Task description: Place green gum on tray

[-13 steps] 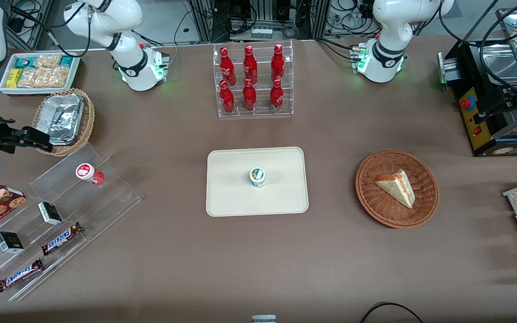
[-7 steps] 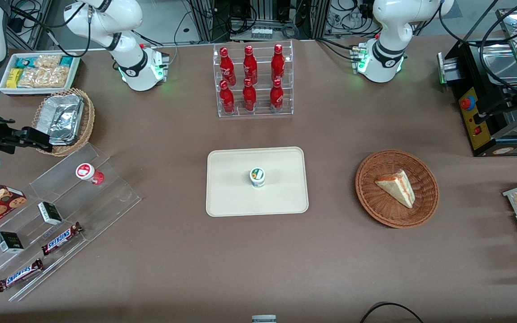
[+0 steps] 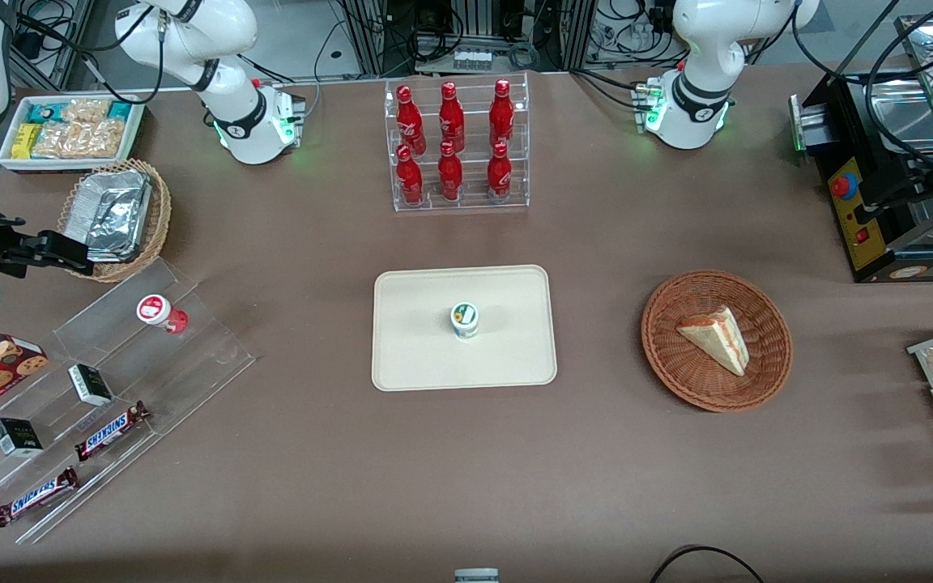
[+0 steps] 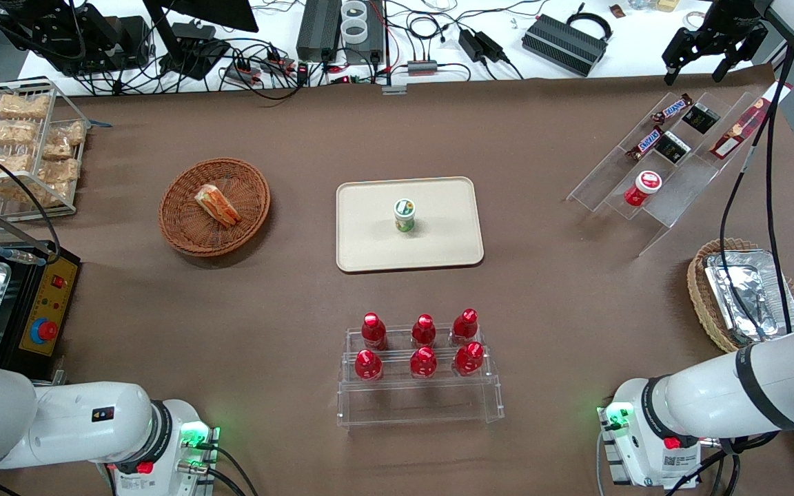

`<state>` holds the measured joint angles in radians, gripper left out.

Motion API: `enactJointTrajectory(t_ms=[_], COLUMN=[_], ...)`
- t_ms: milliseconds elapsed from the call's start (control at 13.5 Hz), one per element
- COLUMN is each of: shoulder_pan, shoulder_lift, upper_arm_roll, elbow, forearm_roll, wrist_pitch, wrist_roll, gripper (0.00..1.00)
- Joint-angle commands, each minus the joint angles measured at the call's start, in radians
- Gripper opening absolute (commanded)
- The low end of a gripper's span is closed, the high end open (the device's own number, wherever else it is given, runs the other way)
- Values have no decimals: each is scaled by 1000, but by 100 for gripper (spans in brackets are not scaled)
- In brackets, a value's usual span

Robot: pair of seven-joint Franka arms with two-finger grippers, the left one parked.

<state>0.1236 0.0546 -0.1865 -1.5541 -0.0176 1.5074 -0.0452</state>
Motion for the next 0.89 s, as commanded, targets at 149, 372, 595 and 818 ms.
enactJointTrajectory(t_ms=[149, 372, 595, 818], shoulder_pan=[-145, -150, -108, -98], shoulder_lift=[-4, -4, -2, -7], upper_arm_roll=[152, 160, 153, 131], elbow=[5, 5, 8, 17], forearm_roll=[16, 16, 12, 15], wrist_pitch=[-33, -32, -35, -35], wrist_roll=[41, 39, 44, 44], gripper=[99, 99, 99, 99])
